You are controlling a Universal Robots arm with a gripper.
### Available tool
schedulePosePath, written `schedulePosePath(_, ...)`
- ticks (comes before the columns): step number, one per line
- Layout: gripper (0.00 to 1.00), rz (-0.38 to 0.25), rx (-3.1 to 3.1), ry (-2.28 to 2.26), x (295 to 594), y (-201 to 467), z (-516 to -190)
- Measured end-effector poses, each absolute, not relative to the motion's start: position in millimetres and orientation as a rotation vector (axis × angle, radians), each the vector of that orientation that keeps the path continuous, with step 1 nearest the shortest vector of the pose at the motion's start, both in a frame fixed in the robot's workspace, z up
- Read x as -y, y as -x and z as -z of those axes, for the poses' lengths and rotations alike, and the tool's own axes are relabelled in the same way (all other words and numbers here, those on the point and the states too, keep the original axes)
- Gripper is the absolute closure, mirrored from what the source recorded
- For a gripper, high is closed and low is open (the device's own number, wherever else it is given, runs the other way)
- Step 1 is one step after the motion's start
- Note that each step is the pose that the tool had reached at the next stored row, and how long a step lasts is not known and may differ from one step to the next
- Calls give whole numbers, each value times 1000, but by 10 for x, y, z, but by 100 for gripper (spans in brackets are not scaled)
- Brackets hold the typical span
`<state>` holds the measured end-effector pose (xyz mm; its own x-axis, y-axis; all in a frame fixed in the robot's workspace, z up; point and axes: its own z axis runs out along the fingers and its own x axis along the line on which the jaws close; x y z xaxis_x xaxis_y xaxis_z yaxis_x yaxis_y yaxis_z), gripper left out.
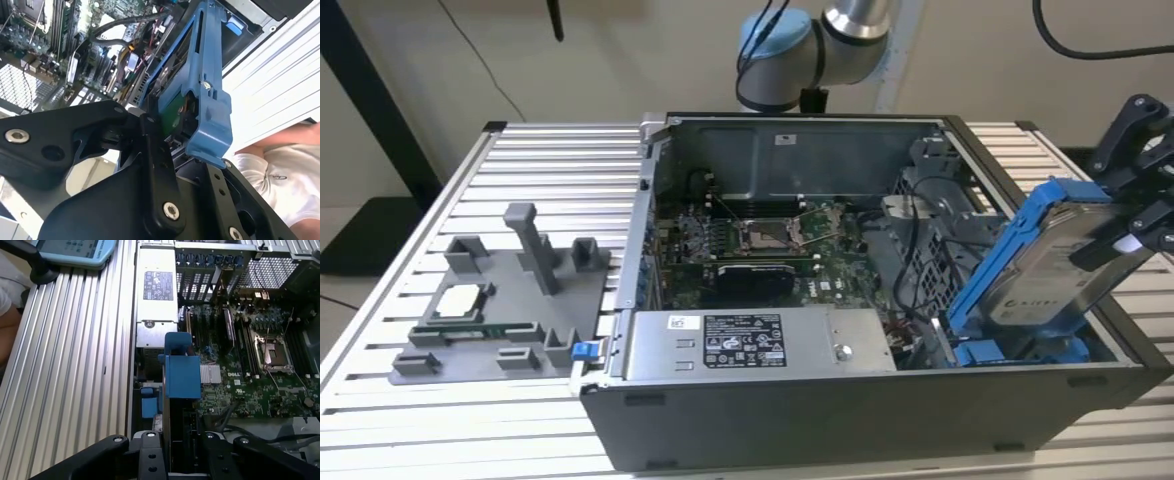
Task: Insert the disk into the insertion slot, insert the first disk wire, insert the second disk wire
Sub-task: 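Insert the disk into the insertion slot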
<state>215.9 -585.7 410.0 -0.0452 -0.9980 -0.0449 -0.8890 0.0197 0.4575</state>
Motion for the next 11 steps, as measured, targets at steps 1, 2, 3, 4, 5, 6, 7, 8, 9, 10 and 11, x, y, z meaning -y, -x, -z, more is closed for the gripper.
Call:
schedulePosePath(1, 100, 534, 2011, -1942, 5858, -2159, -4085)
schedulePosePath(2, 100, 535, 2011, -1941, 5858, -2159, -4074)
schedulePosePath(3, 100, 536, 2012, -1940, 5858, -2159, -4062)
schedulePosePath(4, 100, 537, 2012, -1938, 5858, -2159, -4049)
schedulePosePath(5, 100, 538, 2013, -1937, 5858, -2159, -4038)
schedulePosePath(6, 100, 538, 2014, -1936, 5858, -2159, -4028)
schedulePosePath(7, 100, 539, 2015, -1935, 5858, -2159, -4017)
schedulePosePath(8, 100, 540, 2016, -1934, 5857, -2159, -4005)
schedulePosePath(9, 100, 540, 2016, -1934, 5858, -2159, -3994)
schedulePosePath(10, 100, 541, 2017, -1932, 5858, -2159, -3984)
schedulePosePath(11, 100, 542, 2018, -1931, 5857, -2158, -3974)
